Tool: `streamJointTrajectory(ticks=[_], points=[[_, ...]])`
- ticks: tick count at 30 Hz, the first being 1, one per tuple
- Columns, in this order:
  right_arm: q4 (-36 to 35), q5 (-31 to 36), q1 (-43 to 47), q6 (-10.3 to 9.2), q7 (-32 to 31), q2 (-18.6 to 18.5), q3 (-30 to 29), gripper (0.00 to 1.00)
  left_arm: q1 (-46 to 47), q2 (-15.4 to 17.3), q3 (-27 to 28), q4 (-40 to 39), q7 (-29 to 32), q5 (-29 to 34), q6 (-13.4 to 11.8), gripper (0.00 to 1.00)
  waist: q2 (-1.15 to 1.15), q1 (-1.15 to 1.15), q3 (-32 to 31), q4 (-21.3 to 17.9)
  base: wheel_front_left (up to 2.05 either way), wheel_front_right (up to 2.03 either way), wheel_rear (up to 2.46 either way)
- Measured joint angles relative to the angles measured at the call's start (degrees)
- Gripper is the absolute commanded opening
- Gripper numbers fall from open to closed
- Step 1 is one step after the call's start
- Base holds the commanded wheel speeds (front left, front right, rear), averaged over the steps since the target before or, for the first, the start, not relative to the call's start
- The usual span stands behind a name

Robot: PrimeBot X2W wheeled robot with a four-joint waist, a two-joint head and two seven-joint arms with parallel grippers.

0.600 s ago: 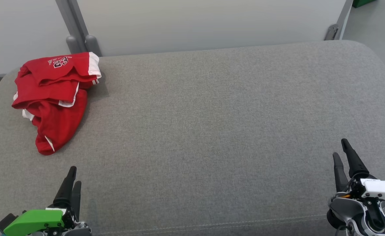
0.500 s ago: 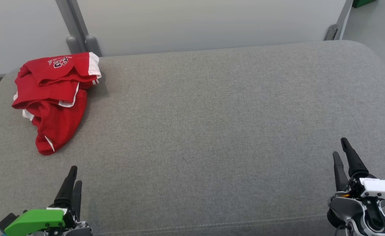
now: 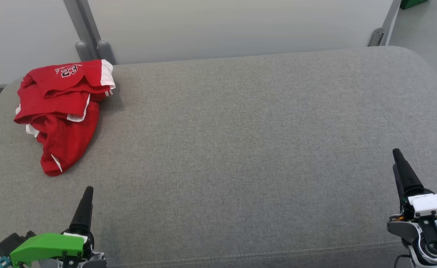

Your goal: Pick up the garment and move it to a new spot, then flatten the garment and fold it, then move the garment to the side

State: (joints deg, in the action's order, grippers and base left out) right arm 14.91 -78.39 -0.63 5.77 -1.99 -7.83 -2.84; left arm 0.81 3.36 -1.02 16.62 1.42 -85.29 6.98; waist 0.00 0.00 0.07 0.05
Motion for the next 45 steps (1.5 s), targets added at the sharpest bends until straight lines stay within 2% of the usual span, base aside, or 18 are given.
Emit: streamJointTrajectory(ticks=[8,16,18,26,45], points=[[-1.34,9.96,0.00,-2.86,1.64,-0.84,3.03,1.00,0.11,1.75,-2.78,0.01,-1.72,8.42,-1.47,1.00,0.00,0.00,-0.16,0.33,0.00,0.00,0.00],[-1.69,16.96,0.01,-3.48,3.07,-1.69,6.01,1.00,0.15,2.75,-5.28,-0.03,-3.11,15.69,-3.05,1.00,0.00,0.00,-0.47,0.59,0.00,0.00,0.00],[-1.76,18.74,0.03,-4.30,3.55,-1.82,6.58,1.00,0.15,2.76,-5.89,-0.07,-3.56,16.59,-3.47,1.00,0.00,0.00,-0.53,0.64,0.00,0.00,0.00],[-1.92,24.19,0.27,-5.23,5.02,-2.48,8.15,1.00,0.16,2.77,-6.77,-0.77,-5.02,22.23,-4.53,1.00,0.00,0.00,-0.76,0.75,0.00,0.00,0.00],[-2.70,39.89,1.26,-7.92,8.62,-4.72,10.98,1.00,0.15,3.14,-9.60,-2.49,-8.62,36.66,-6.05,1.00,0.00,0.00,-1.36,0.20,0.00,0.00,0.00]])
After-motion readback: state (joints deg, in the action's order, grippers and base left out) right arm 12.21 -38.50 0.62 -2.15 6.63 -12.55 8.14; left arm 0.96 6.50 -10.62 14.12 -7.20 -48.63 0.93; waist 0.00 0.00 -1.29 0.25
